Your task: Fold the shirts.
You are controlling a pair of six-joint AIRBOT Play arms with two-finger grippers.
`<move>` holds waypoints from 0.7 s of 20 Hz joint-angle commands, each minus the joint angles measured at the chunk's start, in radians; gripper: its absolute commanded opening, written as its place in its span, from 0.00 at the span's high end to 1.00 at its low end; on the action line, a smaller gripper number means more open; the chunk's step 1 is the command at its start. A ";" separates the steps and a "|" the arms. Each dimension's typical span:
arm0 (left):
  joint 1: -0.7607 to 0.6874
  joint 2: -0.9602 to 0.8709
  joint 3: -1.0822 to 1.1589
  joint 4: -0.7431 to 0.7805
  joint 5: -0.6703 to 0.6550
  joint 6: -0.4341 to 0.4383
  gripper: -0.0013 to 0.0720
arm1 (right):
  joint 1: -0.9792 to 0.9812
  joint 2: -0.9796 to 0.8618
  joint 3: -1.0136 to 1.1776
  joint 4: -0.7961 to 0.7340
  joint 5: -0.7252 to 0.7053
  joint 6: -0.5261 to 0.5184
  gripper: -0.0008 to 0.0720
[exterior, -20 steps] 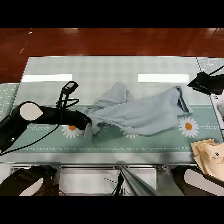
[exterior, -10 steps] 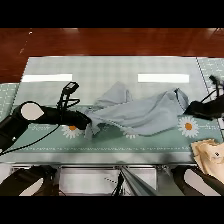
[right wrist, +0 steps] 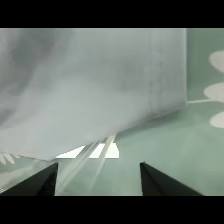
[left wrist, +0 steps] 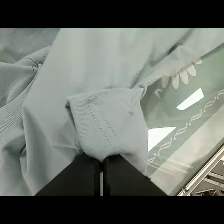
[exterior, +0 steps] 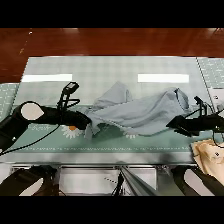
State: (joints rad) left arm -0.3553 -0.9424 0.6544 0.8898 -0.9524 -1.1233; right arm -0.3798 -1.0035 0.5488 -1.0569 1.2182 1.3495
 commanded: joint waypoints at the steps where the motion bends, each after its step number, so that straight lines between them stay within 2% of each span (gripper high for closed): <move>1: 0.000 -0.001 0.000 0.000 0.000 0.000 0.95 | 0.002 0.003 -0.041 0.038 -0.079 0.042 0.18; 6: 0.000 -0.001 0.000 0.000 0.002 0.000 0.95 | 0.002 0.002 -0.151 0.165 -0.259 0.061 0.19; 7: 0.000 -0.001 0.000 0.000 0.003 0.000 0.95 | 0.002 0.003 -0.170 0.181 -0.282 0.060 0.23; 8: 0.000 -0.001 0.001 0.000 0.005 0.000 0.95 | 0.002 0.003 -0.183 0.193 -0.306 0.060 0.35; 11: 0.000 -0.001 0.002 0.001 0.018 0.001 0.95 | 0.001 0.003 -0.191 0.214 -0.377 0.049 0.86; 12: 0.000 -0.001 0.002 0.001 0.031 0.005 0.95 | 0.002 0.003 -0.190 0.233 -0.395 0.021 0.96; 14: 0.002 -0.001 0.005 0.012 0.066 0.015 0.95 | 0.001 0.003 -0.173 0.282 -0.369 -0.085 0.96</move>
State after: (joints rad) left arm -0.3550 -0.9432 0.6559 0.8925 -0.9257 -1.1168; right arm -0.3786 -1.0004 0.3710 -0.8391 0.8745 1.3632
